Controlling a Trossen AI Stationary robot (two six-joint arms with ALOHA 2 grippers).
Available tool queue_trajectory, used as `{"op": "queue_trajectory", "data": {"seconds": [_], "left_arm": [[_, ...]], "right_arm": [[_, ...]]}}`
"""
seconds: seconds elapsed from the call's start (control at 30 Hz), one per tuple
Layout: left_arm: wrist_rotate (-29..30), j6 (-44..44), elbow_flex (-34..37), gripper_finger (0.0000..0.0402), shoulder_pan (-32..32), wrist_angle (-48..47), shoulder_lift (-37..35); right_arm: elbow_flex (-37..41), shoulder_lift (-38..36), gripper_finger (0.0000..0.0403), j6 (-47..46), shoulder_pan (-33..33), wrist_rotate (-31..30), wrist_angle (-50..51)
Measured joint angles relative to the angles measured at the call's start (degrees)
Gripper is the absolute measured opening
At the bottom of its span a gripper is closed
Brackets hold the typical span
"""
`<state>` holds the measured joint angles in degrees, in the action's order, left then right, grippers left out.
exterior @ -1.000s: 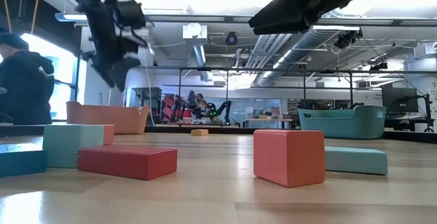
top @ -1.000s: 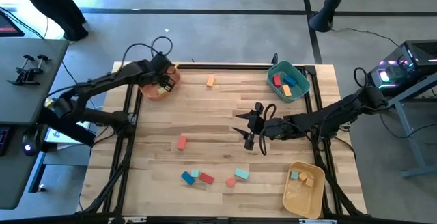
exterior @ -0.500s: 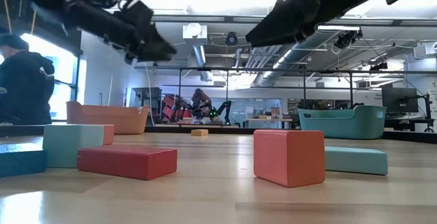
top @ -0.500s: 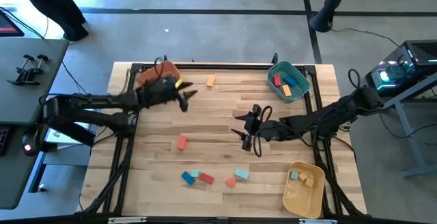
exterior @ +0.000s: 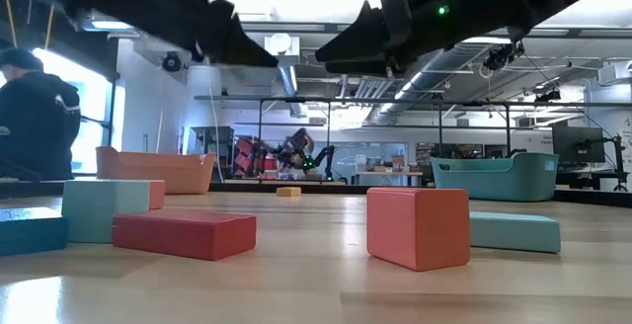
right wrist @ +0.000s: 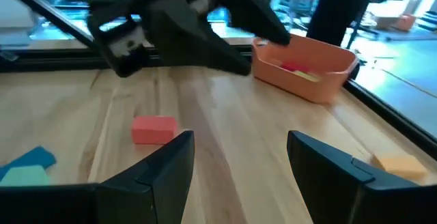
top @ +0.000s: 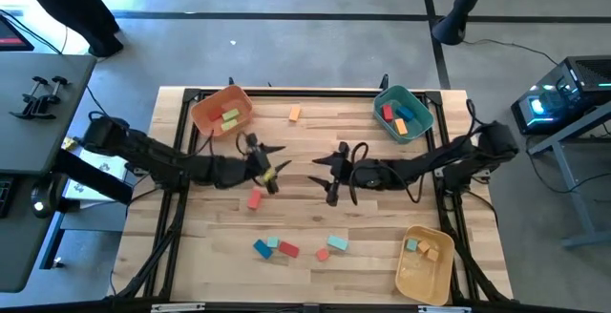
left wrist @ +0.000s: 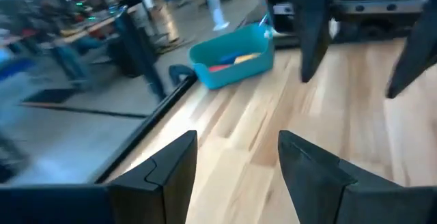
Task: Sort blocks by size
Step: Put the light blue cube block into the yellow bin
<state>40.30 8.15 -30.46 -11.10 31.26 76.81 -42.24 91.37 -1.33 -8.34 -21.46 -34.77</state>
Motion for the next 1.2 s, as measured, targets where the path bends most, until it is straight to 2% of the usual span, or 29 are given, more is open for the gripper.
{"op": "queue_trajectory", "data": {"seconds": [0.13, 0.2, 0.37, 0.53, 0.67, 0.8, 0.9, 1.03, 1.2], "left_arm": [[13.5, -3.3, -9.6, 0.0189, -8.5, -17.7, -0.5], [14.6, -8.0, -14.3, 0.0189, -12.5, -25.8, -0.6], [11.4, -22.1, -22.8, 0.0188, -22.1, -41.3, -0.6], [11.3, -37.7, -27.8, 0.0188, -29.6, -53.0, -0.6], [9.0, -57.4, -27.2, 0.0188, -32.7, -60.3, -0.5], [1.0, -79.7, -24.6, 0.0188, -32.9, -64.5, 0.2], [-3.4, -90.3, -21.9, 0.0188, -32.8, -64.3, 1.0], [-6.2, -92.8, -19.4, 0.0188, -32.8, -63.2, 3.1], [-12.7, -80.8, -18.1, 0.0188, -32.7, -56.4, 7.4]], "right_arm": [[0.0, 1.1, 0.0232, 3.3, 1.3, 4.3, -2.6], [0.0, 1.2, 0.0232, 4.5, 2.1, 7.6, -3.3], [0.0, 1.2, 0.0232, 6.1, 4.2, 17.8, -5.1], [0.0, 1.2, 0.0232, 9.7, 5.9, 22.5, -7.2], [0.0, 1.2, 0.0232, 11.5, 7.9, 26.2, -8.7], [0.0, 1.2, 0.0232, 11.9, 9.7, 28.9, -9.3], [0.0, 1.2, 0.0232, 11.9, 10.7, 29.0, -9.5], [0.0, 1.2, 0.0232, 11.3, 11.4, 29.0, -9.5], [0.0, 1.2, 0.0232, 9.4, 11.3, 29.0, -8.3]]}}
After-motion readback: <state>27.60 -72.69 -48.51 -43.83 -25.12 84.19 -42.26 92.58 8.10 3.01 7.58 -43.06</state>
